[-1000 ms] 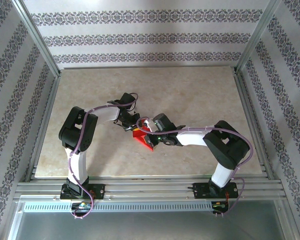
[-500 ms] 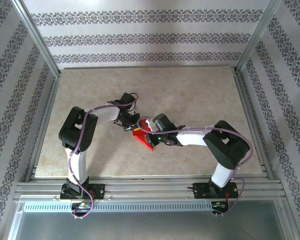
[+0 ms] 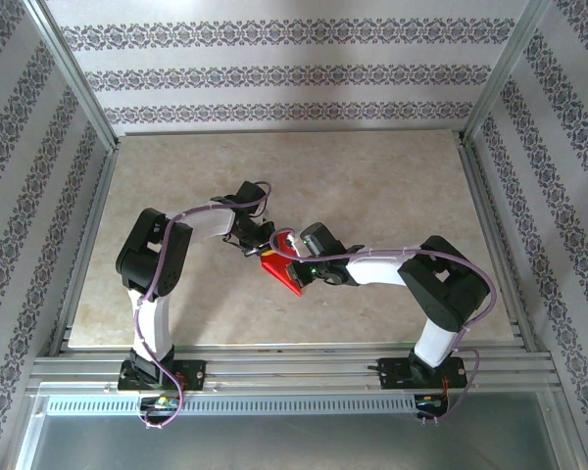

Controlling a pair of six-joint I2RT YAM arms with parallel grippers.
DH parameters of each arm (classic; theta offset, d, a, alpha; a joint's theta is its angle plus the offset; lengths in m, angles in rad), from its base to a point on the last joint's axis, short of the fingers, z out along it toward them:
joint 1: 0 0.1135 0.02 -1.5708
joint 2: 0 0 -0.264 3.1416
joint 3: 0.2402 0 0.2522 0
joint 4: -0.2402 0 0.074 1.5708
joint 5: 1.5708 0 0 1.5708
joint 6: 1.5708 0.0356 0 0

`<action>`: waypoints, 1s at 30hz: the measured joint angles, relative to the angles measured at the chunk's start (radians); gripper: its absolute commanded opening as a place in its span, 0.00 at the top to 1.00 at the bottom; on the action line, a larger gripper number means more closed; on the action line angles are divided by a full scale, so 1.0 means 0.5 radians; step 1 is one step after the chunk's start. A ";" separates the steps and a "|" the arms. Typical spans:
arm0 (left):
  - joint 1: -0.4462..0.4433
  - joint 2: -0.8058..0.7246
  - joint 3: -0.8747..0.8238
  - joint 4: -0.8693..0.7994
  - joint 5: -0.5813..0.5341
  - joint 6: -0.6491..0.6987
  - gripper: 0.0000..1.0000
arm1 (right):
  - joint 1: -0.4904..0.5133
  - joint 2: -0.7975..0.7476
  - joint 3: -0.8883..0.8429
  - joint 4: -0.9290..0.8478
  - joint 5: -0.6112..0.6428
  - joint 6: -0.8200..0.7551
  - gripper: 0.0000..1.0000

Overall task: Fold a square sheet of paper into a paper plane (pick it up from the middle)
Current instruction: Third fold the triangle at the center of the table.

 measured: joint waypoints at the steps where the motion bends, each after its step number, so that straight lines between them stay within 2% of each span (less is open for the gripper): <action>1: -0.001 0.000 0.001 -0.001 -0.001 0.000 0.90 | 0.000 0.000 0.000 0.000 0.000 0.000 0.93; 20: -0.008 0.007 0.029 -0.038 -0.008 0.018 0.91 | -0.012 0.046 0.061 -0.072 0.014 0.000 0.93; 30: -0.014 0.006 0.107 -0.103 -0.015 0.045 0.84 | -0.012 0.066 0.086 -0.082 0.013 0.000 0.93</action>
